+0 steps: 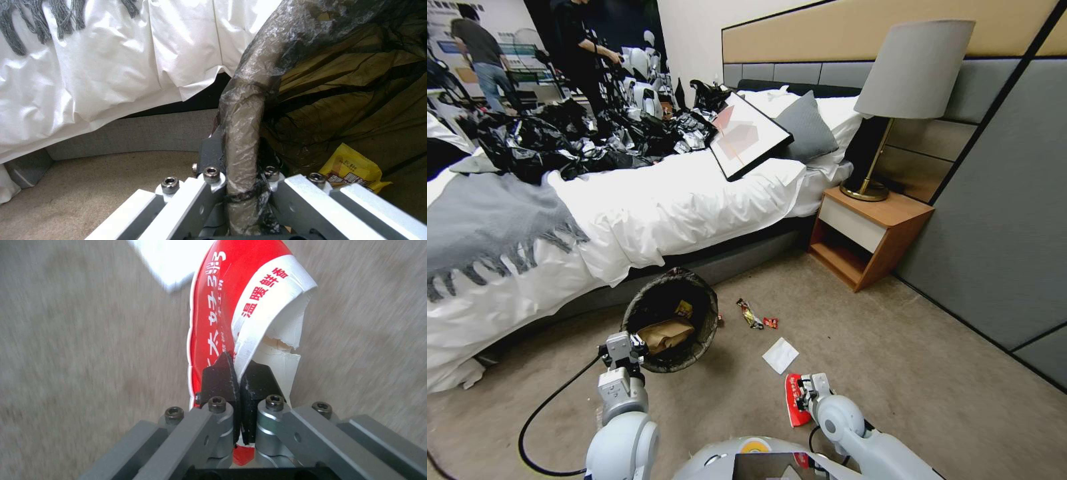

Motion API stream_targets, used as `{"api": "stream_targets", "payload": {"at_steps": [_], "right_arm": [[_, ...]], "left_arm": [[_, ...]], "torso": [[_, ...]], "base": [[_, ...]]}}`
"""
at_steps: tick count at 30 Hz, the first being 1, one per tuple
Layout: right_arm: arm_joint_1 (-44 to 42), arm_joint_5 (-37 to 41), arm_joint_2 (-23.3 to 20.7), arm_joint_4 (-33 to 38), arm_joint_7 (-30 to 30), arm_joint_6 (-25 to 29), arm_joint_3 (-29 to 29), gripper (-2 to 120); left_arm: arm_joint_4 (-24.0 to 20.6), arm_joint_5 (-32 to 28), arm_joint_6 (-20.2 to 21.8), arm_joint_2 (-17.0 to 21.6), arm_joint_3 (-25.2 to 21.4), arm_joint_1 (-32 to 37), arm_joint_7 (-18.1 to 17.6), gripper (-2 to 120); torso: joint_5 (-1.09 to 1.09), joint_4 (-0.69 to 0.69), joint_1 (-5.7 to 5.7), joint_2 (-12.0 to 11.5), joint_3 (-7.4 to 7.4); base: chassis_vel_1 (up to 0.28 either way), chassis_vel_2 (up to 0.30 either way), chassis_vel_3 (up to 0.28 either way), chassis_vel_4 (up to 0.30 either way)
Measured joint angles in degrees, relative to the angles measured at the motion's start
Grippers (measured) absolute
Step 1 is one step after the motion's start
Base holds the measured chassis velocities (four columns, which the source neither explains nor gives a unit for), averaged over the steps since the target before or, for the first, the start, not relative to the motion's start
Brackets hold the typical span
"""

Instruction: Pick up the trash bin, then pick up the garbage from the floor and place it into the trash bin.

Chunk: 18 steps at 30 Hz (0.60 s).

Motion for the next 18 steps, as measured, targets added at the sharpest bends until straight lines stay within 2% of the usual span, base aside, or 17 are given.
{"api": "stream_targets", "payload": {"at_steps": [3, 4, 5, 7, 8, 9, 11, 12, 14, 15, 17, 18], "right_arm": [[0.8, -4.3, 0.1, 2.5, -0.6, 3.5, 1.2, 0], [1.3, -7.8, 0.2, 4.2, -1.4, 5.4, 1.7, 0], [1.3, -7.8, 0.2, 4.2, -1.4, 5.4, 1.7, 0], [2.2, -15.9, 0.4, 5.9, -4.4, 10.9, 2.0, 0], [3.3, -22.5, 0.7, 6.9, -7.2, 16.4, 2.1, 0], [3.3, -22.5, 0.7, 6.9, -7.2, 16.4, 2.1, 0], [4.9, -27.7, 1.4, 9.1, -10.1, 21.5, 2.1, 0], [4.9, -27.7, 1.4, 9.1, -10.1, 21.5, 2.1, 0], [7.0, -32.0, 2.2, 12.6, -14.1, 27.0, 2.1, 0], [7.0, -32.0, 2.2, 12.6, -14.1, 27.0, 2.1, 0], [8.6, -39.1, 3.7, 13.7, -20.3, 34.2, 1.9, 0], [8.6, -39.1, 3.7, 13.7, -20.3, 34.2, 1.9, 0]], "left_arm": [[0.1, 0.0, 0.1, 0.3, 0.1, 0.1, -0.1, 0], [0.2, 0.0, 0.1, 0.5, 0.1, 0.1, -0.1, 0], [0.2, 0.0, 0.1, 0.5, 0.1, 0.1, -0.1, 0], [0.5, 0.0, 0.1, 0.8, 0.2, 0.3, -0.1, 0], [0.7, 0.1, 0.1, 0.9, 0.3, 0.5, -0.1, 0], [0.7, 0.1, 0.1, 0.9, 0.3, 0.5, -0.1, 0], [0.8, 0.2, 0.1, 1.0, 0.6, 0.6, -0.1, 0], [0.8, 0.2, 0.1, 1.0, 0.6, 0.6, -0.1, 0], [1.0, 0.4, 0.1, 1.2, 0.9, 0.7, 0.0, 0], [1.0, 0.4, 0.1, 1.2, 0.9, 0.7, 0.0, 0], [1.9, 0.6, -0.2, 1.3, 1.3, 0.6, 0.0, 0], [1.9, 0.6, -0.2, 1.3, 1.3, 0.6, 0.0, 0]], "torso": [[0.00, 0.00, 0.01, 0.0, 0.00], [0.01, 0.00, 0.00, 0.0, 0.00], [0.01, 0.00, 0.00, 0.0, 0.00], [0.00, 0.00, 0.00, 0.0, 0.00], [0.00, 0.00, 0.00, 0.0, 0.00], [0.00, 0.00, 0.00, 0.0, 0.00], [0.00, 0.01, 0.00, 0.0, 0.00], [0.00, 0.01, 0.00, 0.0, 0.00], [-0.01, 0.01, 0.00, 0.0, 0.00], [-0.01, 0.01, 0.00, 0.0, 0.00], [-0.01, 0.00, 0.00, 0.0, 0.00], [-0.01, 0.00, 0.00, 0.0, 0.00]], "base": [[0.000, 0.000, 0.000, 0.000], [0.000, 0.000, 0.000, 0.000], [0.000, 0.000, 0.000, 0.000], [0.000, 0.000, 0.000, 0.000], [0.000, 0.000, 0.000, 0.000], [0.000, 0.000, 0.000, 0.000], [0.000, 0.000, 0.000, 0.000], [0.000, 0.000, 0.000, 0.000], [0.000, 0.000, 0.000, 0.000], [0.000, 0.000, 0.000, 0.000], [0.000, 0.000, 0.000, 0.000], [0.000, 0.000, 0.000, 0.000]]}}
